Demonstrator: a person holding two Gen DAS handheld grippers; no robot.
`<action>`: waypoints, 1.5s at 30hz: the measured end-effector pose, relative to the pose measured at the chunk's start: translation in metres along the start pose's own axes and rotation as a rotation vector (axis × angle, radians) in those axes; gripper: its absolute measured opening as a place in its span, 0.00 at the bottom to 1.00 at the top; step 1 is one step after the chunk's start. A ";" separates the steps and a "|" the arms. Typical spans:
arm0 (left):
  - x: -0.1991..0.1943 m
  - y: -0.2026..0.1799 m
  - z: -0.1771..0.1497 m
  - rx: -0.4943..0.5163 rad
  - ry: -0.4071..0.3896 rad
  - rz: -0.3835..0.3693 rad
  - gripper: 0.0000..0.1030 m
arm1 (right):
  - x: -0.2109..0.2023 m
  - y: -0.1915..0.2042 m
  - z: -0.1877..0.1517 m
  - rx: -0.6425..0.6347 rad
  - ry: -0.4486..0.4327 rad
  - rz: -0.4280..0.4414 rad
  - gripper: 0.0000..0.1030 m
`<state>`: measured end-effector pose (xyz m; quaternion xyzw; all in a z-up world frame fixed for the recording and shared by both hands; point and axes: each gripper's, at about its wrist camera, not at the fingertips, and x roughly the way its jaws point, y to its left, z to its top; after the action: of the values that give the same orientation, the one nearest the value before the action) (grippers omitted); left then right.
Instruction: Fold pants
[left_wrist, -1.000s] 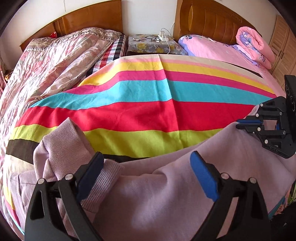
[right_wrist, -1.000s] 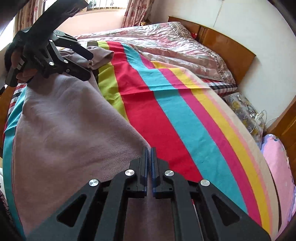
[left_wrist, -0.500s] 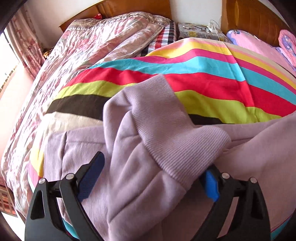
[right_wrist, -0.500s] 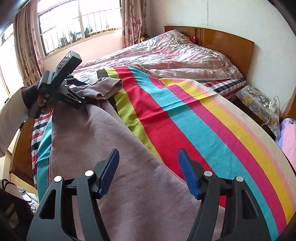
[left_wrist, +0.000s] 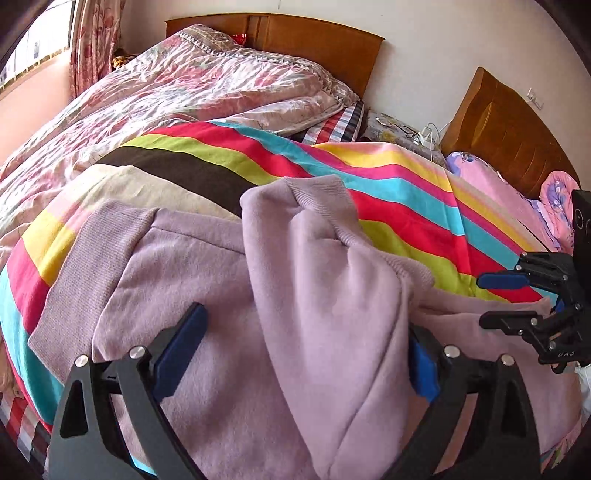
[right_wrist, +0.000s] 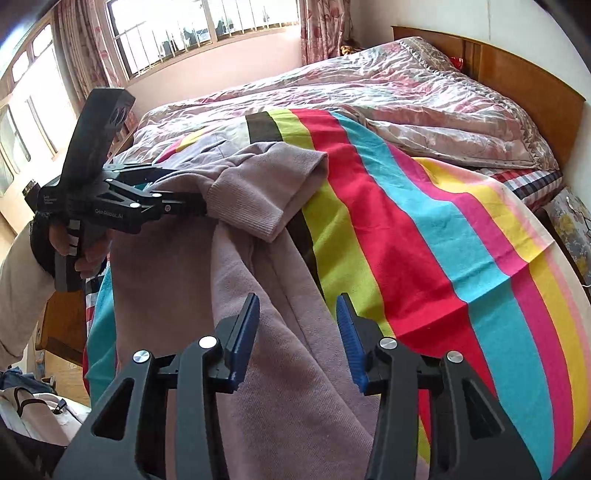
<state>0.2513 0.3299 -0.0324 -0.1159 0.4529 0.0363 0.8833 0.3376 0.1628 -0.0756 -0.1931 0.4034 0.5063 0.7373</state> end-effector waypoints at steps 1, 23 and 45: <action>0.007 0.001 0.002 0.003 0.017 0.009 0.95 | 0.009 0.006 -0.002 -0.022 0.028 0.010 0.36; -0.049 0.072 -0.059 -0.381 -0.288 -0.083 0.70 | 0.006 0.019 -0.018 0.015 -0.022 -0.340 0.39; -0.067 0.017 -0.127 -0.289 -0.182 -0.102 0.54 | -0.098 0.138 -0.202 0.023 0.001 -0.110 0.24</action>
<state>0.1087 0.3188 -0.0522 -0.2609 0.3548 0.0663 0.8954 0.1167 0.0218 -0.1023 -0.2068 0.3985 0.4600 0.7660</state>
